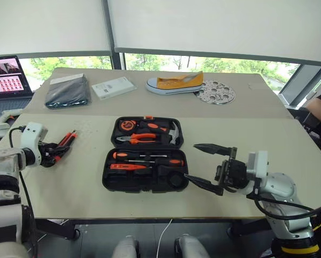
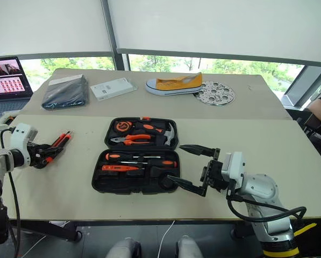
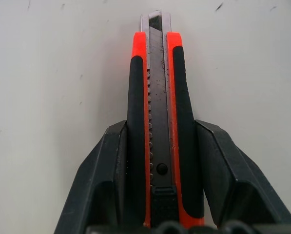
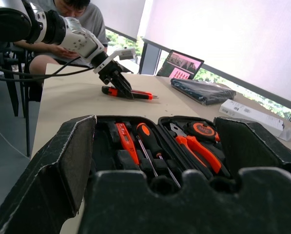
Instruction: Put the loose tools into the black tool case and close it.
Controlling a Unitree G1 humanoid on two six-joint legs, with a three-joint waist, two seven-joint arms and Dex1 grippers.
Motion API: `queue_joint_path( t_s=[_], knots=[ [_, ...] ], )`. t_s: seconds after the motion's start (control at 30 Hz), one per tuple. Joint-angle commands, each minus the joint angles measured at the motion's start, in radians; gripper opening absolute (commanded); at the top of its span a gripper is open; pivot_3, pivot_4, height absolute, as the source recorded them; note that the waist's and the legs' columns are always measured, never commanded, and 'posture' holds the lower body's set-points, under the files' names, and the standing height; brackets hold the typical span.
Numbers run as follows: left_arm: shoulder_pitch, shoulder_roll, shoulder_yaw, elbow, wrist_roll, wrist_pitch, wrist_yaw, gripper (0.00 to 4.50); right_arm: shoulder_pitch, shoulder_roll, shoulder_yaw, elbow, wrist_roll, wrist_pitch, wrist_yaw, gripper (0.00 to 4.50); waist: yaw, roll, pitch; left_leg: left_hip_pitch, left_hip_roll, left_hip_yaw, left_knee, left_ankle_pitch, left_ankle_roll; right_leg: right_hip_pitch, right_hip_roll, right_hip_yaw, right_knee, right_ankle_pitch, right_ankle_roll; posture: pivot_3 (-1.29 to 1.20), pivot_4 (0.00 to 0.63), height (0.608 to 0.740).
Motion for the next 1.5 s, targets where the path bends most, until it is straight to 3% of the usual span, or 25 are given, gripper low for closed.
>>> queue_joint_path(
  t_s=[0.03, 0.17, 0.27, 0.37, 0.53, 0.8, 1.27, 1.3, 1.33, 1.43, 1.5],
  knots=[
    [0.052, 0.001, 0.022, -0.215, -0.106, -0.171, -0.274, 1.60, -0.019, -0.047, -0.036, 0.030, 0.013, -0.068, 0.096, 4.50, 0.006, -0.003, 0.001, -0.001, 0.000, 0.000, 0.000, 0.000, 0.000, 0.000, 0.000, -0.001, 0.000, 0.000, 0.000, 0.00, 0.150, 0.740],
    [0.166, 0.005, -0.042, -0.509, -0.161, -0.165, -0.459, 1.60, -0.034, -0.104, -0.066, 0.088, 0.016, -0.086, 0.158, 4.50, 0.009, -0.003, 0.001, -0.001, -0.001, 0.000, 0.000, 0.000, 0.000, 0.000, -0.001, 0.000, -0.002, 0.000, 0.000, 0.00, 0.150, 0.740],
    [0.259, 0.003, -0.101, -0.846, -0.241, -0.006, -0.471, 1.60, -0.025, -0.139, -0.092, 0.107, 0.030, -0.073, 0.181, 4.50, 0.009, -0.003, 0.001, -0.001, 0.000, 0.000, 0.000, 0.000, 0.000, 0.000, 0.000, 0.000, -0.001, 0.000, 0.000, 0.00, 0.150, 0.740],
    [0.302, -0.006, -0.179, -1.017, -0.183, 0.059, -0.399, 1.60, -0.009, -0.147, -0.098, 0.106, 0.031, -0.065, 0.183, 4.50, 0.010, -0.003, 0.001, 0.000, 0.000, 0.000, 0.000, 0.000, 0.000, 0.001, 0.000, 0.001, -0.002, 0.000, 0.001, 0.00, 0.150, 0.740],
    [0.265, -0.063, -0.302, -1.114, -0.096, 0.160, -0.274, 1.60, 0.015, -0.135, -0.086, 0.073, 0.027, -0.051, 0.159, 4.50, 0.012, -0.003, 0.002, 0.002, 0.000, 0.000, 0.000, 0.001, 0.001, 0.001, 0.002, 0.002, 0.000, -0.004, 0.007, 0.00, 0.150, 0.740],
    [0.225, -0.064, -0.425, -1.078, 0.029, 0.077, -0.273, 1.60, 0.041, -0.133, -0.099, 0.033, 0.032, -0.036, 0.130, 4.50, 0.011, -0.003, 0.002, 0.002, 0.001, 0.000, 0.002, 0.001, 0.001, 0.001, 0.003, 0.004, 0.000, -0.004, 0.007, 0.00, 0.150, 0.740],
    [0.237, -0.042, -0.494, -1.091, 0.098, 0.124, -0.293, 1.60, 0.076, -0.132, -0.104, 0.006, 0.025, -0.032, 0.091, 4.50, 0.019, -0.002, 0.001, 0.002, 0.000, 0.000, 0.003, 0.001, 0.001, 0.002, 0.003, 0.003, 0.000, -0.004, 0.006, 0.00, 0.150, 0.740],
    [0.237, -0.040, -0.497, -1.091, 0.101, 0.128, -0.294, 2.60, 0.075, -0.132, -0.104, 0.006, 0.025, -0.031, 0.090, 4.50, 0.019, -0.002, 0.001, 0.002, 0.000, 0.000, 0.003, 0.001, 0.001, 0.002, 0.003, 0.003, 0.000, -0.004, 0.006, 0.00, 0.150, 0.740],
    [0.236, -0.048, -0.489, -1.085, 0.099, 0.123, -0.283, 2.81, 0.074, -0.132, -0.103, 0.007, 0.025, -0.031, 0.089, 4.50, 0.019, -0.002, 0.001, 0.002, 0.000, 0.000, 0.003, 0.001, 0.001, 0.002, 0.003, 0.004, 0.000, -0.004, 0.006, 0.00, 0.150, 0.740],
    [0.235, -0.077, -0.461, -1.077, 0.072, 0.095, -0.260, 3.98, 0.075, -0.131, -0.102, 0.007, 0.025, -0.031, 0.088, 4.50, 0.016, -0.002, 0.001, 0.002, 0.001, 0.000, 0.003, 0.001, 0.001, 0.002, 0.003, 0.004, 0.000, -0.004, 0.006, 0.00, 0.150, 0.740],
    [0.231, -0.106, -0.436, -1.073, 0.036, 0.074, -0.253, 4.46, 0.075, -0.130, -0.100, 0.006, 0.026, -0.030, 0.087, 4.50, 0.017, -0.001, 0.001, 0.001, 0.001, 0.000, 0.003, 0.001, 0.001, 0.002, 0.003, 0.004, 0.000, -0.004, 0.006, 0.00, 0.150, 0.740]
  ],
)
